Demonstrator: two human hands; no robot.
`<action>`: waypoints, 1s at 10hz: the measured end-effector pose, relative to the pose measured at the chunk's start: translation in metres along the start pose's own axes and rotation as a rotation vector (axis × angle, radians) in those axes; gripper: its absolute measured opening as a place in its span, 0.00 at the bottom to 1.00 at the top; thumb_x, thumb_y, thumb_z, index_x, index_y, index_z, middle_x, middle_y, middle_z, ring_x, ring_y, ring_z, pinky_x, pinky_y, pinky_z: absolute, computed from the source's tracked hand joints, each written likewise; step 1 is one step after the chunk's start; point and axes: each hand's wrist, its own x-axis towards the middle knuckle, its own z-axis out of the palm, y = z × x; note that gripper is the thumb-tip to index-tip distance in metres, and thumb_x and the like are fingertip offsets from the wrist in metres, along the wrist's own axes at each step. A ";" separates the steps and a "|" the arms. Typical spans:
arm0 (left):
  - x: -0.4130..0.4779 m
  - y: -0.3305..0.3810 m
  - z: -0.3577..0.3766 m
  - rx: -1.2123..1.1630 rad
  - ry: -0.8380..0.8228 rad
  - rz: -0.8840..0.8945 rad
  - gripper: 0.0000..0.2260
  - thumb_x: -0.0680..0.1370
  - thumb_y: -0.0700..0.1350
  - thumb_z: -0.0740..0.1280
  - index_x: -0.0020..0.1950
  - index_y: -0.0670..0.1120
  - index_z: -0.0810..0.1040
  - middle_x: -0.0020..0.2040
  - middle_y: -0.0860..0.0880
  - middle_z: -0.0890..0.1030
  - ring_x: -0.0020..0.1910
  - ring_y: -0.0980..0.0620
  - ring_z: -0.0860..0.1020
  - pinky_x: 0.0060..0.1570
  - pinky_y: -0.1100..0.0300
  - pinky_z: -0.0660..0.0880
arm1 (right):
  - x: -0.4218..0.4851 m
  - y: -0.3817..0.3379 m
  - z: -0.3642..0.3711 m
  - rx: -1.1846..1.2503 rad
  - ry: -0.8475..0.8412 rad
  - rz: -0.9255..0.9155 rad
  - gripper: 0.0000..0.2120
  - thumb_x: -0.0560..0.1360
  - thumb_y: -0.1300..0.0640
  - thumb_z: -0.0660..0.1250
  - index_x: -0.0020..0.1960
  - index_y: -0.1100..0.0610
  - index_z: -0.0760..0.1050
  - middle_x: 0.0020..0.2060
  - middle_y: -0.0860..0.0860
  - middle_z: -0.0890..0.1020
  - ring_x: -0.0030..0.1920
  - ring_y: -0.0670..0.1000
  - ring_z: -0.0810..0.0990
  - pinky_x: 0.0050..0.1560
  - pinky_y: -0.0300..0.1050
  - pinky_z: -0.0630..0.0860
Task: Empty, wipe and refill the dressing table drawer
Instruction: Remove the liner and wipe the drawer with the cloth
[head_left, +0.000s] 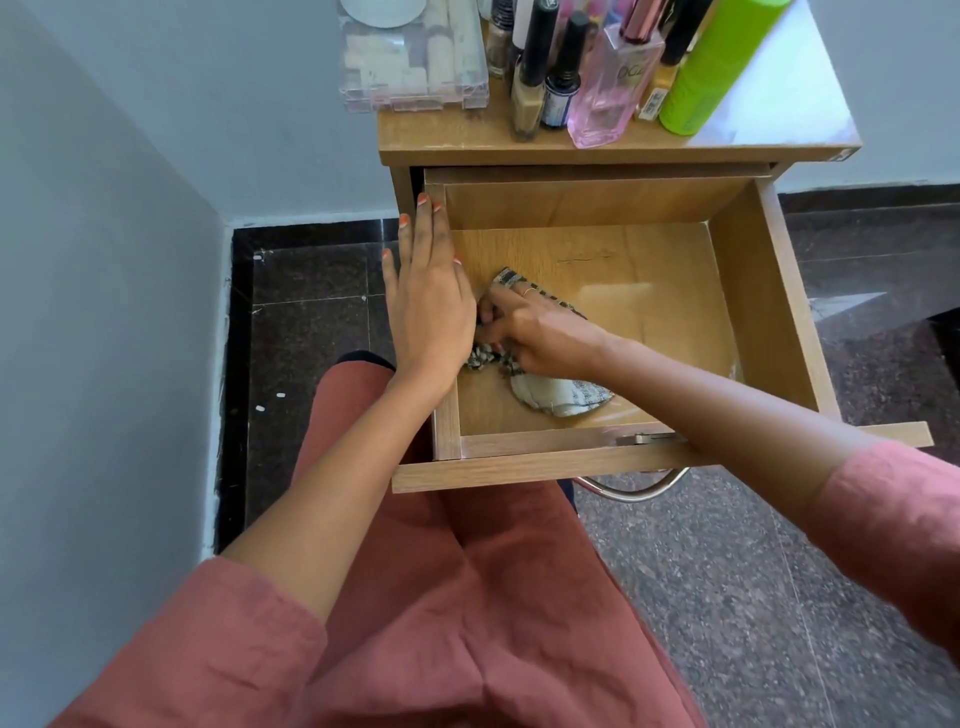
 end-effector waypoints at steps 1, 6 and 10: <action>-0.001 0.000 0.000 -0.001 0.004 -0.001 0.21 0.81 0.40 0.49 0.75 0.43 0.53 0.77 0.47 0.52 0.76 0.49 0.48 0.74 0.52 0.44 | -0.004 -0.002 0.002 0.038 -0.053 -0.021 0.21 0.67 0.70 0.55 0.52 0.60 0.80 0.46 0.60 0.74 0.46 0.60 0.72 0.42 0.55 0.73; -0.002 -0.002 0.000 0.040 -0.005 0.000 0.21 0.82 0.41 0.49 0.75 0.44 0.52 0.77 0.48 0.51 0.76 0.49 0.48 0.73 0.51 0.45 | -0.040 -0.009 0.002 0.138 -0.363 0.014 0.21 0.72 0.70 0.59 0.59 0.51 0.77 0.56 0.50 0.73 0.57 0.50 0.66 0.55 0.41 0.63; -0.002 -0.002 0.001 0.037 -0.007 -0.007 0.21 0.82 0.42 0.48 0.75 0.45 0.52 0.77 0.49 0.51 0.76 0.49 0.48 0.73 0.50 0.45 | -0.125 0.056 -0.040 -0.072 -0.547 0.350 0.18 0.72 0.68 0.59 0.54 0.52 0.78 0.57 0.47 0.71 0.57 0.51 0.68 0.61 0.48 0.66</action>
